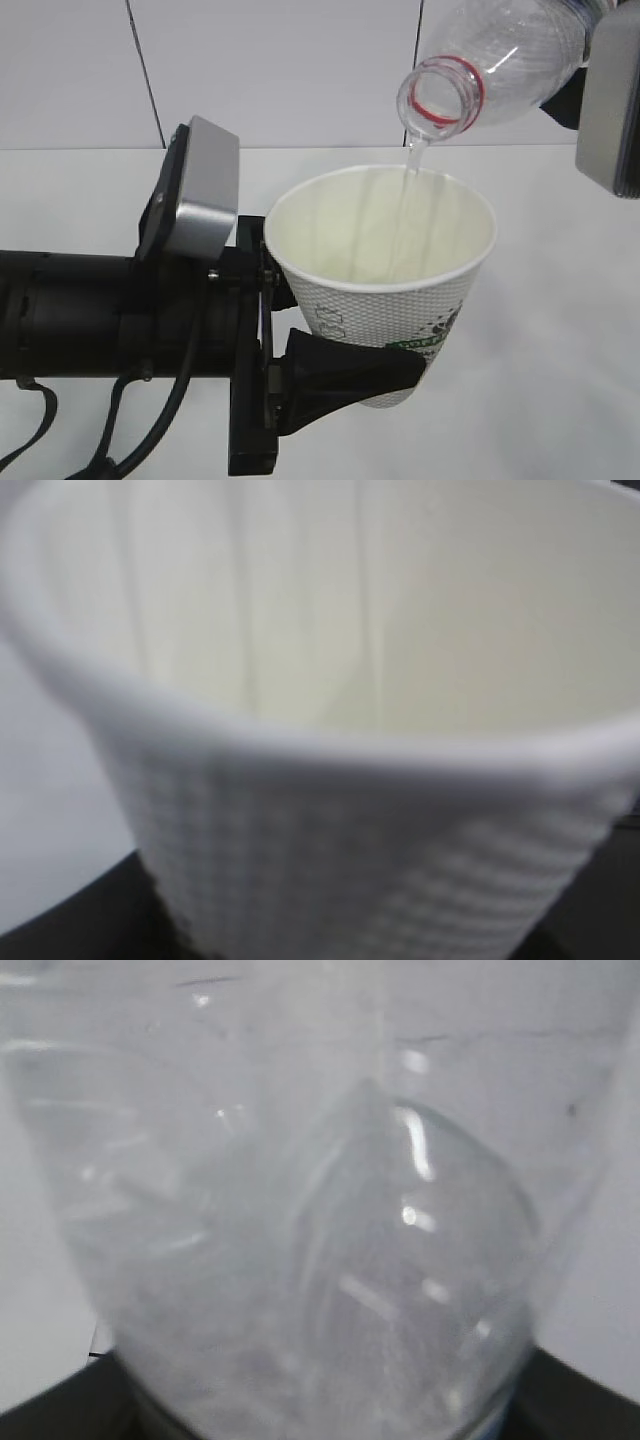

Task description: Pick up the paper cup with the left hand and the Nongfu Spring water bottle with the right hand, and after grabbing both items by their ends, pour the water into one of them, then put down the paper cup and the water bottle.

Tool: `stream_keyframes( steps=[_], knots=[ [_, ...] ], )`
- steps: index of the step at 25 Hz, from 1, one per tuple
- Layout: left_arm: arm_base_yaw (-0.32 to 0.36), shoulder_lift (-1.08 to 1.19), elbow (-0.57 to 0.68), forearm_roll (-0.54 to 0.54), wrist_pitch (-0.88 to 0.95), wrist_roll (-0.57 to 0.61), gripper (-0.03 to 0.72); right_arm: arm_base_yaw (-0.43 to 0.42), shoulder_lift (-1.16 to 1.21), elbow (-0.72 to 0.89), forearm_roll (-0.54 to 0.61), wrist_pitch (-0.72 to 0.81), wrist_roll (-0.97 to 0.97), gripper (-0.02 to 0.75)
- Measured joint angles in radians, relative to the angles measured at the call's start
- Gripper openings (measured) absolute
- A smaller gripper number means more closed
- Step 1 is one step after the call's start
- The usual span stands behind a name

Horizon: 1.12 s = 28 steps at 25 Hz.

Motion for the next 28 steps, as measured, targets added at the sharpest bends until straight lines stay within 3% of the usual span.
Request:
stream_keyframes(
  steps=[28],
  knots=[
    [0.0,0.0,0.001,0.0,0.002,0.0,0.487,0.0,0.0,0.0,0.0,0.0,-0.008,0.438]
  ],
)
